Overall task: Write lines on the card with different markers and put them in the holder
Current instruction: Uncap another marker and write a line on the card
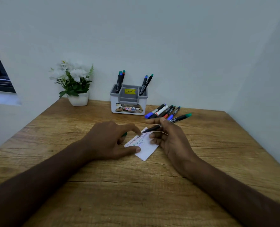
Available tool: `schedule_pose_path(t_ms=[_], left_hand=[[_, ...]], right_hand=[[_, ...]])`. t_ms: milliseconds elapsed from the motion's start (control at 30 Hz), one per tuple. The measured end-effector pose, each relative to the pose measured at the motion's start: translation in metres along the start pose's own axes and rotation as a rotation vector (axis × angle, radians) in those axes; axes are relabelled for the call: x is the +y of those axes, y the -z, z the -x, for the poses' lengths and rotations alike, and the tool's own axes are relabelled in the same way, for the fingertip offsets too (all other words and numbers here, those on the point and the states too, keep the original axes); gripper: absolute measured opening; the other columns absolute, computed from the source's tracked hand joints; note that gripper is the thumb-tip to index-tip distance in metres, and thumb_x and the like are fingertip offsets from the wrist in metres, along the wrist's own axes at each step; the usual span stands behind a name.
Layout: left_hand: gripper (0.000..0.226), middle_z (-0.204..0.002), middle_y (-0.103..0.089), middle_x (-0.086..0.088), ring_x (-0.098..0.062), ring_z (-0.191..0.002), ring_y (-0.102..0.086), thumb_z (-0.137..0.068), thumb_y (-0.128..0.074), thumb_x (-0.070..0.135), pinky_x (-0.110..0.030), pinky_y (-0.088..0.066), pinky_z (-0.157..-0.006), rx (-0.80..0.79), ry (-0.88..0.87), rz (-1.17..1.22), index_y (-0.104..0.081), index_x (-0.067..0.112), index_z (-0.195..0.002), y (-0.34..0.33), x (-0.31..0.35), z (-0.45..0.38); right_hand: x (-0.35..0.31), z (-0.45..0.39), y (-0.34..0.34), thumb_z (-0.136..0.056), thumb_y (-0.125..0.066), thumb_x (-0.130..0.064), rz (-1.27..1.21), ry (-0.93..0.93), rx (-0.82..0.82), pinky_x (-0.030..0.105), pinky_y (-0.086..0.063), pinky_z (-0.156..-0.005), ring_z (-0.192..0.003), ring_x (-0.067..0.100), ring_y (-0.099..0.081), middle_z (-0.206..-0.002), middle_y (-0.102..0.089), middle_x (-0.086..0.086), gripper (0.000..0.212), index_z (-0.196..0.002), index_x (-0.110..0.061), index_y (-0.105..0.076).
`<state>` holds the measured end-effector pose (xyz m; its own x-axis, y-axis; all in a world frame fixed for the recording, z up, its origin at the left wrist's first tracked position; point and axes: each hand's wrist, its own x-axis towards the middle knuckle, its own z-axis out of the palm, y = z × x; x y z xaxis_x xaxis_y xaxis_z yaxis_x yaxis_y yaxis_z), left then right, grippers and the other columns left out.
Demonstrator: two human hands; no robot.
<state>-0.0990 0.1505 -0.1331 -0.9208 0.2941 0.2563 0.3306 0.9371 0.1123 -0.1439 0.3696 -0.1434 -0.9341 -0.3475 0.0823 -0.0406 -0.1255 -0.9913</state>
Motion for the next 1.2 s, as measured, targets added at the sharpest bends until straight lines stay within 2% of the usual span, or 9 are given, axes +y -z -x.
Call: schedule_pose_path(t_ms=[67,167,233,300,400,467,633,900,1200], left_hand=[[0.06,-0.065,-0.055,0.016,0.0,-0.061,-0.053,-0.08,-0.045,0.089,-0.024,-0.037,-0.053,-0.047,-0.017,0.008,-0.048,0.059,-0.132,0.001,-0.003,0.0],[0.057,-0.062,-0.051,0.017,0.0,-0.059,-0.052,-0.079,-0.044,0.089,-0.023,-0.033,-0.053,-0.061,-0.024,0.01,-0.048,0.062,-0.129,0.002,-0.001,-0.002],[0.057,-0.061,-0.05,0.017,0.0,-0.059,-0.051,-0.079,-0.045,0.088,-0.023,-0.032,-0.054,-0.059,-0.015,0.014,-0.049,0.061,-0.129,0.002,0.0,-0.002],[0.058,-0.061,-0.052,0.016,-0.001,-0.059,-0.052,-0.079,-0.046,0.089,-0.023,-0.033,-0.055,-0.06,-0.006,0.014,-0.05,0.059,-0.128,0.001,0.0,-0.002],[0.06,-0.062,-0.053,0.015,-0.001,-0.06,-0.052,-0.078,-0.047,0.089,-0.022,-0.033,-0.056,-0.061,0.003,0.006,-0.052,0.057,-0.128,0.0,0.0,-0.003],[0.061,-0.062,-0.053,0.016,0.0,-0.06,-0.052,-0.078,-0.048,0.088,-0.022,-0.035,-0.056,-0.069,0.006,0.015,-0.053,0.055,-0.128,0.0,0.0,-0.003],[0.061,-0.064,-0.055,0.017,0.001,-0.062,-0.052,-0.078,-0.048,0.089,-0.023,-0.037,-0.057,-0.067,0.003,0.007,-0.053,0.054,-0.129,0.0,0.0,-0.003],[0.061,-0.07,-0.056,0.019,0.003,-0.065,-0.052,-0.08,-0.048,0.088,-0.022,-0.033,-0.055,-0.081,0.009,-0.008,-0.05,0.056,-0.131,0.0,0.002,-0.003],[0.062,-0.072,-0.058,0.02,0.004,-0.067,-0.053,-0.078,-0.048,0.089,-0.022,-0.038,-0.057,-0.077,0.015,0.004,-0.05,0.055,-0.131,-0.001,0.001,-0.004]], right_hand=[[-0.001,-0.001,0.002,-0.111,-0.044,-0.023,-0.067,-0.031,0.037,0.031,-0.058,-0.068,-0.073,0.019,-0.065,-0.095,-0.078,0.01,0.042,-0.094,-0.005,-0.077],[-0.003,-0.007,0.009,-0.103,-0.06,-0.012,-0.028,-0.035,0.008,0.036,-0.062,-0.077,-0.075,0.024,-0.071,-0.088,-0.078,0.014,0.025,-0.088,-0.001,-0.077],[-0.003,-0.011,0.016,-0.092,-0.072,-0.003,0.189,0.011,-0.004,0.039,-0.063,-0.087,-0.086,0.023,-0.075,-0.09,-0.081,0.009,0.008,-0.089,-0.004,-0.079],[-0.003,-0.012,0.021,-0.083,-0.077,-0.003,0.449,0.059,0.011,0.039,-0.063,-0.09,-0.094,0.018,-0.077,-0.092,-0.083,0.0,0.012,-0.089,-0.013,-0.081],[-0.003,-0.007,0.018,-0.082,-0.08,-0.016,0.633,0.112,0.042,0.032,-0.064,-0.074,-0.078,0.01,-0.076,-0.083,-0.081,-0.003,0.007,-0.087,-0.021,-0.081],[-0.002,-0.005,0.015,-0.083,-0.082,-0.022,0.734,0.185,0.075,0.02,-0.055,-0.058,-0.072,0.003,-0.071,-0.077,-0.078,-0.005,0.003,-0.085,-0.023,-0.081],[-0.001,-0.006,0.017,-0.085,-0.082,-0.022,0.73,0.178,0.041,0.011,-0.046,-0.053,-0.067,-0.009,-0.063,-0.077,-0.076,-0.008,0.004,-0.089,-0.022,-0.082],[0.001,-0.008,0.018,-0.086,-0.08,-0.019,0.713,0.187,0.025,0.018,-0.056,-0.064,-0.082,0.002,-0.072,-0.086,-0.08,-0.011,0.011,-0.086,-0.03,-0.081],[0.002,-0.008,0.019,-0.086,-0.079,-0.021,0.727,0.204,0.025,0.016,-0.048,-0.055,-0.069,0.001,-0.065,-0.079,-0.078,-0.007,0.006,-0.087,-0.026,-0.081]])
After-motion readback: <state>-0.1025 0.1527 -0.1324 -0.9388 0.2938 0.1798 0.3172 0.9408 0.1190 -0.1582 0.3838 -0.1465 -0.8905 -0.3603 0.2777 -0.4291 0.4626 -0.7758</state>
